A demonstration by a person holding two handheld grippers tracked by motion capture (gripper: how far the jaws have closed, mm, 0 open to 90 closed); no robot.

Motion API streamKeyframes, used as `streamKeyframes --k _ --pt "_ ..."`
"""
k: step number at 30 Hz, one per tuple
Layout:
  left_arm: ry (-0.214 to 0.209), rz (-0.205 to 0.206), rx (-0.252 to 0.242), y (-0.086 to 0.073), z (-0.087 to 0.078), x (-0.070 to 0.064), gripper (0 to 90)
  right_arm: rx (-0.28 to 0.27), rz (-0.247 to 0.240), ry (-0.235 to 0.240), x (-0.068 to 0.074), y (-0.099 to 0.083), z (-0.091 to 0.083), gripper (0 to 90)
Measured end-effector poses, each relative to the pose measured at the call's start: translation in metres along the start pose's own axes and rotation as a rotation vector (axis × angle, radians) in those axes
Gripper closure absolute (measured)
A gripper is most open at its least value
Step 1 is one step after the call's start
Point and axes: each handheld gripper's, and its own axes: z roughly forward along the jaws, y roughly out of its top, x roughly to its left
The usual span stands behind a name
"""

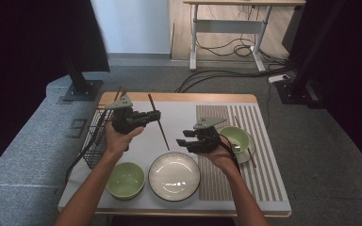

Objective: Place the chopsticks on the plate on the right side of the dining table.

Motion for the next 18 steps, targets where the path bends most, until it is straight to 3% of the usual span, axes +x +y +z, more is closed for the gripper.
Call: streamKeyframes --k 18 --pt "-0.023 -0.001 0.015 -0.0020 0.0085 -0.0034 85.0 0.013 -0.008 0.006 0.0032 0.0019 0.0094 53.5"
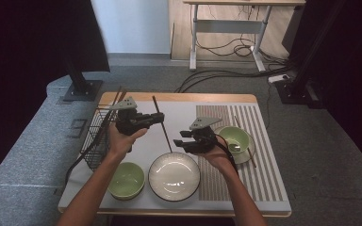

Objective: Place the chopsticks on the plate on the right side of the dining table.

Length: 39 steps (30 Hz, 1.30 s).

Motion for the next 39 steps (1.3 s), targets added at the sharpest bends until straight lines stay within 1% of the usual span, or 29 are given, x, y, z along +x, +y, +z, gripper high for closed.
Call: streamKeyframes --k 2,5,11,17,27,33,39 --pt "-0.003 -0.003 -0.002 0.000 0.001 0.000 85.0 -0.001 0.000 0.001 0.000 0.000 0.001 53.6" --pt "-0.006 0.006 0.001 0.001 0.002 -0.002 85.0 0.000 -0.004 0.005 0.001 0.000 0.002 53.6" --pt "-0.012 0.008 0.000 0.003 0.004 -0.004 85.0 -0.007 -0.009 0.012 0.002 0.002 0.004 54.8" --pt "-0.019 0.009 -0.002 0.004 0.006 -0.005 85.0 -0.005 -0.008 0.025 0.002 0.003 0.008 57.3" --pt "-0.032 0.012 -0.003 0.006 0.007 -0.007 85.0 0.003 -0.023 0.035 0.004 0.008 0.013 65.4" --pt "-0.042 0.010 -0.003 0.006 0.009 -0.007 85.0 -0.008 -0.023 0.041 0.004 0.011 0.014 71.4" --pt "-0.038 0.016 0.010 0.005 0.010 -0.007 85.0 -0.013 -0.030 0.049 0.005 0.014 0.013 75.7"
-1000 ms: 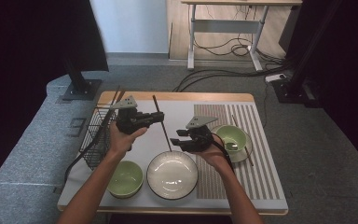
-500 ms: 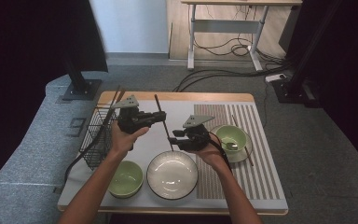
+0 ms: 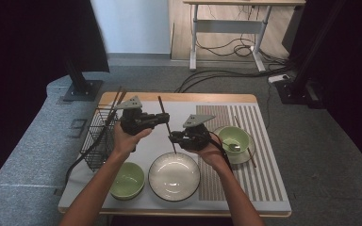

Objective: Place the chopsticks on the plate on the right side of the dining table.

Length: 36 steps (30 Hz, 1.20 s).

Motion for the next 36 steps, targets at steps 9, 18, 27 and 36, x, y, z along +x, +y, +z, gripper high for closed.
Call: streamKeyframes --k 9,18,27,36 --pt "-0.011 0.002 0.013 -0.001 0.004 -0.001 85.0 0.003 0.002 0.007 -0.001 0.003 0.000 83.4" --pt "-0.010 0.010 0.013 -0.001 0.005 -0.002 84.0 0.013 0.015 0.015 -0.002 0.004 -0.001 84.8" --pt "-0.002 0.022 0.006 -0.005 -0.005 0.001 71.0 0.009 0.051 -0.013 -0.011 0.002 -0.009 84.8" --pt "-0.001 -0.001 0.024 -0.019 -0.013 0.010 69.5 -0.005 0.073 -0.046 -0.019 0.003 -0.022 84.8"
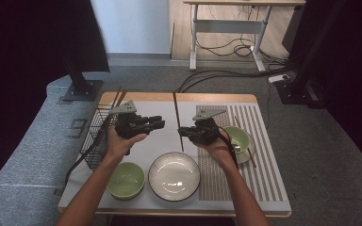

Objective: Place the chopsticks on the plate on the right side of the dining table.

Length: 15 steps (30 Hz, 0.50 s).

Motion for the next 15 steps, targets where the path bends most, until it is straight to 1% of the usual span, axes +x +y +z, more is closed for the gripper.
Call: streamKeyframes --k 3,7,11,15 --pt "0.005 -0.001 0.008 -0.004 0.000 0.002 69.2 -0.005 0.000 -0.005 -0.001 0.002 -0.001 84.8" --pt "-0.003 -0.009 0.014 -0.009 0.001 0.004 68.7 -0.014 0.002 -0.008 -0.001 0.005 -0.003 84.8" --pt "-0.003 -0.013 0.035 -0.016 0.003 0.007 68.5 -0.021 0.001 -0.013 -0.001 0.007 -0.005 84.8" --pt "-0.006 -0.023 0.037 -0.019 0.004 0.009 68.5 -0.027 0.001 -0.015 -0.001 0.009 -0.006 84.8"
